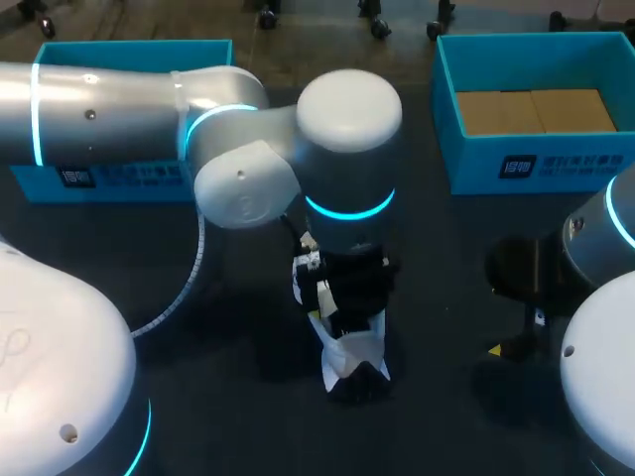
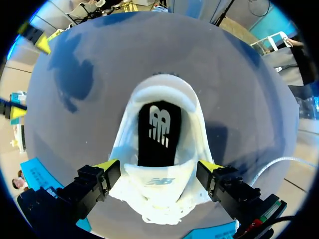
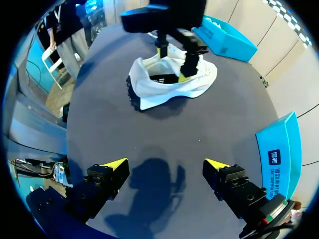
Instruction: Take the shoe out of the shoebox, open the shoe tongue, remove and reinsert the insole, then place the shoe into the shoebox
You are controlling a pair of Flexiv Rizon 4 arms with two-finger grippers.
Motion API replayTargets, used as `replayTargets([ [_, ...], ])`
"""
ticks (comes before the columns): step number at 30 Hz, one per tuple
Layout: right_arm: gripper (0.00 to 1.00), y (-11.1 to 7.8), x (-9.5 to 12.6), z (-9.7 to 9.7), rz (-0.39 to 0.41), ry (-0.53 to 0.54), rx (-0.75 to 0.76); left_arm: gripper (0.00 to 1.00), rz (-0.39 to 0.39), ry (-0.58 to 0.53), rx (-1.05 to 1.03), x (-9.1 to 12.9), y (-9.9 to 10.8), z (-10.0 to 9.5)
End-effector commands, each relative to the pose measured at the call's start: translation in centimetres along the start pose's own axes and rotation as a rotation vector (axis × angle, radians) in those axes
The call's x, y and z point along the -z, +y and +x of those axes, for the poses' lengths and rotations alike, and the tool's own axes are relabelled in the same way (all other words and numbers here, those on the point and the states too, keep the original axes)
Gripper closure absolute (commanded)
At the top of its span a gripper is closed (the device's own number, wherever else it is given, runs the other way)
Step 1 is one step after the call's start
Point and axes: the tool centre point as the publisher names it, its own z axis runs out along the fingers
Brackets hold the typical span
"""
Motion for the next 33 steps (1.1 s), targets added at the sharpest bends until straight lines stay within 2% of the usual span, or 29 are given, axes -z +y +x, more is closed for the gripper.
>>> replayTargets([
  [1, 0.0, -0.1, 0.1, 0.2, -0.001, -0.002, 0.001, 0.0, 0.012, 0.01, 0.011, 0.2, 1.7, -0.3],
  [9, 0.0, -0.1, 0.1, 0.2, -0.001, -0.002, 0.001, 0.0, 0.002, 0.003, 0.063, 1.0, 3.4, -0.4],
  [16, 0.0, -0.1, 0.1, 0.2, -0.001, -0.002, 0.001, 0.0, -0.004, -0.044, 0.104, 3.7, 5.4, -0.1],
  [21, 0.0, -0.1, 0.1, 0.2, -0.001, -0.002, 0.001, 0.03, -0.019, -0.075, 0.144, 6.3, 8.1, 0.0],
  [23, 0.0, -0.1, 0.1, 0.2, -0.001, -0.002, 0.001, 0.12, -0.006, -0.084, 0.155, 7.1, 8.8, 0.0],
  [24, 0.0, -0.1, 0.1, 0.2, -0.001, -0.002, 0.001, 0.26, 0.014, -0.082, 0.156, 7.9, 9.3, 0.2],
  [26, 0.0, -0.1, 0.1, 0.2, -0.001, -0.002, 0.001, 0.37, 0.014, -0.078, 0.155, 8.3, 9.6, 0.3],
  [28, 0.0, -0.1, 0.1, 0.2, -0.001, -0.002, 0.001, 0.44, 0.029, -0.071, 0.151, 8.7, 9.7, 0.5],
  [30, 0.0, -0.1, 0.1, 0.2, -0.001, -0.002, 0.001, 0.46, 0.023, -0.08, 0.156, 8.7, 9.7, 0.7],
  [33, 0.0, -0.1, 0.1, 0.2, -0.001, -0.002, 0.001, 0.56, 0.028, -0.084, 0.14, 8.3, 8.9, 1.2],
])
